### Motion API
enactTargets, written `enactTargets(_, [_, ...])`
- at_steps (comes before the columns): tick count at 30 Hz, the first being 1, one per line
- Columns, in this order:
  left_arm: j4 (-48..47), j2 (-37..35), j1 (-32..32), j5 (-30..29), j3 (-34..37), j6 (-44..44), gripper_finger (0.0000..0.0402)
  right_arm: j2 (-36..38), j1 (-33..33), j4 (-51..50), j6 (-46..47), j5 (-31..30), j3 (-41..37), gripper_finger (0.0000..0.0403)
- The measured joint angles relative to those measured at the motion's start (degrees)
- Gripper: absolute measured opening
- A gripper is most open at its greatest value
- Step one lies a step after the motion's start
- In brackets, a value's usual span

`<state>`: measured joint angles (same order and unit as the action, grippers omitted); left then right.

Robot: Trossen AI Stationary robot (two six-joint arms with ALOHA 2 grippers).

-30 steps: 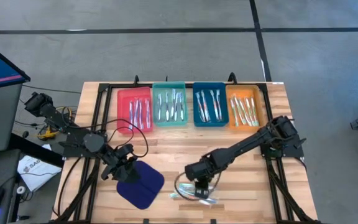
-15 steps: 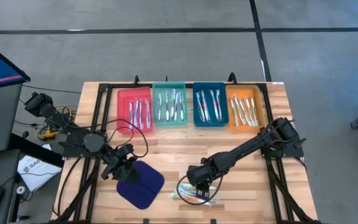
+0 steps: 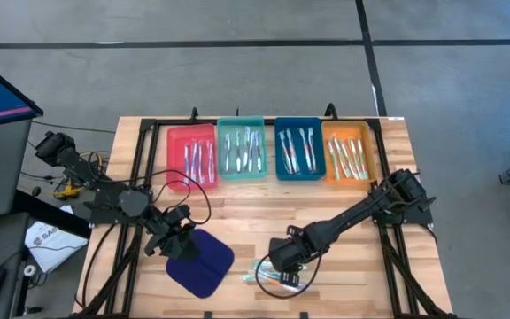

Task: Pick & Place Toothbrushes
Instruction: Put the green toothbrush into the orange bin

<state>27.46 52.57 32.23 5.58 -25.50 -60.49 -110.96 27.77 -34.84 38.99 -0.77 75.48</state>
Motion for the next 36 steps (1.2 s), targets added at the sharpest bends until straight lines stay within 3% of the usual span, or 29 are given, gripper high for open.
enactTargets(18, [0.0, 0.0, 0.0, 0.0, 0.0, -1.2, 0.0204, 0.0, 1.5, 0.8, 2.5, -2.3, 0.0, 0.0214])
enactTargets(36, [0.0, 0.0, 0.0, -0.2, 0.0, -1.3, 0.0204, -4.6, 1.9, 2.0, 5.4, -2.7, 0.0, 0.0207])
